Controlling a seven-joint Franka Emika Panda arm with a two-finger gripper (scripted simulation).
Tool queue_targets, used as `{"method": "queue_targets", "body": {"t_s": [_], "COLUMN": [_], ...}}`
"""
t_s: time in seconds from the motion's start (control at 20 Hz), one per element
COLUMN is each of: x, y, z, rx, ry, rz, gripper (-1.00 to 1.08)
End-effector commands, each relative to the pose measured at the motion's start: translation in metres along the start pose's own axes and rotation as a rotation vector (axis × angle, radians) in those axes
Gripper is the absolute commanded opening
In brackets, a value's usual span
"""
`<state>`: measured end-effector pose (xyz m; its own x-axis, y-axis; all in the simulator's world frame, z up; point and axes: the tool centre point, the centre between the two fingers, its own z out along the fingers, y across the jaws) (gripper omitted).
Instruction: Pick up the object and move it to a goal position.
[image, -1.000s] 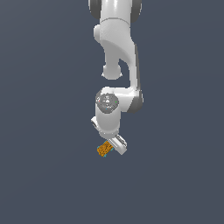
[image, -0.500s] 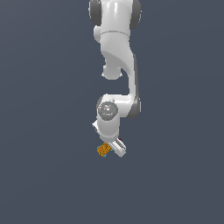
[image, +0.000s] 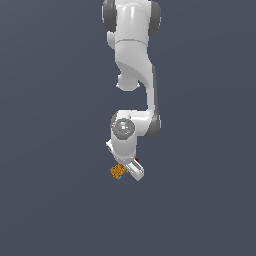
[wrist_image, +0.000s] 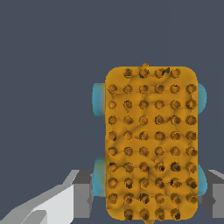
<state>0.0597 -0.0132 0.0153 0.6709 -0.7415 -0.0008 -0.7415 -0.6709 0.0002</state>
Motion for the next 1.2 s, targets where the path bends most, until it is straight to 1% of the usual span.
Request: {"method": "queue_targets", "body": {"t_s": [0.0, 0.35, 0.6, 0.85, 1.15], "x": [0.001, 0.000, -0.003, -0.008, -0.017], "y": [0.000, 0.000, -0.003, -0.009, -0.021], "z": [0.000, -0.001, -0.016, -0.049, -0.108], "rx": [0.000, 0.000, 0.000, 0.000, 0.000], "ry": [0.001, 0.000, 0.000, 0.000, 0.000], "rz": [0.000, 0.000, 0.000, 0.000, 0.000], "gripper": [-1.00, -1.00, -1.00, -1.00, -1.00]}}
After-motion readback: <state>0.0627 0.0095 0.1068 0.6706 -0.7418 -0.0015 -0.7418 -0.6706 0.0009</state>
